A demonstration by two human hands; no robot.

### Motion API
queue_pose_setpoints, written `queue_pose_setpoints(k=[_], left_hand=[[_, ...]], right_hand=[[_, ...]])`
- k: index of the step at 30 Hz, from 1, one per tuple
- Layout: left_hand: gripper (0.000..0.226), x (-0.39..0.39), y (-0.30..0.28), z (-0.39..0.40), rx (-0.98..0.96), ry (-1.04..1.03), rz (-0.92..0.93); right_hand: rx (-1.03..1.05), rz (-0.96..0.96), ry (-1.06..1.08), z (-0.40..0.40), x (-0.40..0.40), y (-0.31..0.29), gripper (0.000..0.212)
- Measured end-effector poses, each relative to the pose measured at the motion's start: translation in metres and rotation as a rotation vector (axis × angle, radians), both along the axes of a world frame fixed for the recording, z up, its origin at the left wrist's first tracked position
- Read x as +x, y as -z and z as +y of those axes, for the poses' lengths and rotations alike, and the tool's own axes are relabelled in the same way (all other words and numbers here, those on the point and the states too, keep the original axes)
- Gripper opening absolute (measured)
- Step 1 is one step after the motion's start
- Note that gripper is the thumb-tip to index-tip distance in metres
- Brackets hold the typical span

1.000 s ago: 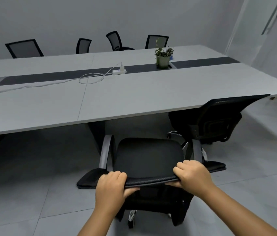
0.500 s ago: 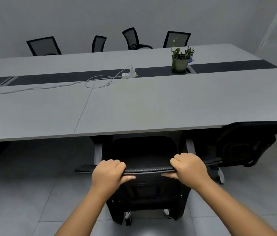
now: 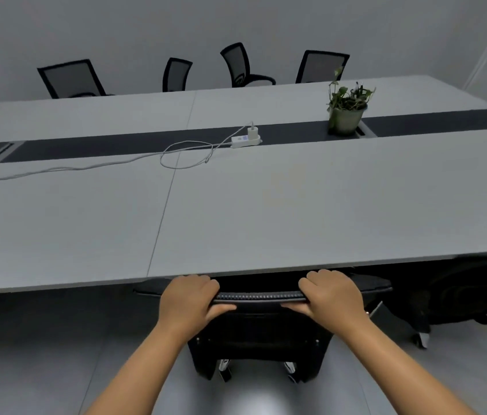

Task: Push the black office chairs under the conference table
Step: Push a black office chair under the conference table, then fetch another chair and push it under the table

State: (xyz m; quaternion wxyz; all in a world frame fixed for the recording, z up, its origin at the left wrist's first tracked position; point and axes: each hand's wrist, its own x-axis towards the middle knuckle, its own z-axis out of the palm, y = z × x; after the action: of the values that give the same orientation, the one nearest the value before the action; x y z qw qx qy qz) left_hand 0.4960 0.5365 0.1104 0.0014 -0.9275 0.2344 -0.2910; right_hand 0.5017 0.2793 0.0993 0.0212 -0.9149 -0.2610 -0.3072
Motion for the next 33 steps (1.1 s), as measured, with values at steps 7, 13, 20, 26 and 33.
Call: queue_pose_setpoints(k=[7,13,20,26,33], left_hand=[[0.049,0.024,0.015,-0.009,-0.124,0.056,-0.170],[0.044,0.045,0.012,-0.021,-0.114,0.087,-0.277],[0.045,0.054,0.015,-0.022,-0.108,0.128,-0.337],[0.045,0.049,0.009,-0.026,-0.130,0.113,-0.328],[0.064,0.028,0.008,-0.029,-0.229,-0.038,-0.185]], right_hand=[[-0.023,-0.083,0.004,-0.007,0.032,-0.004,0.066],[-0.009,-0.160,-0.015,-0.020,0.052,-0.007,0.068],[0.018,-0.226,0.004,-0.022,0.057,-0.004,0.069],[0.056,-0.179,-0.016,-0.024,0.053,-0.004,0.067],[0.183,-0.069,-0.029,-0.020,0.038,0.000,0.064]])
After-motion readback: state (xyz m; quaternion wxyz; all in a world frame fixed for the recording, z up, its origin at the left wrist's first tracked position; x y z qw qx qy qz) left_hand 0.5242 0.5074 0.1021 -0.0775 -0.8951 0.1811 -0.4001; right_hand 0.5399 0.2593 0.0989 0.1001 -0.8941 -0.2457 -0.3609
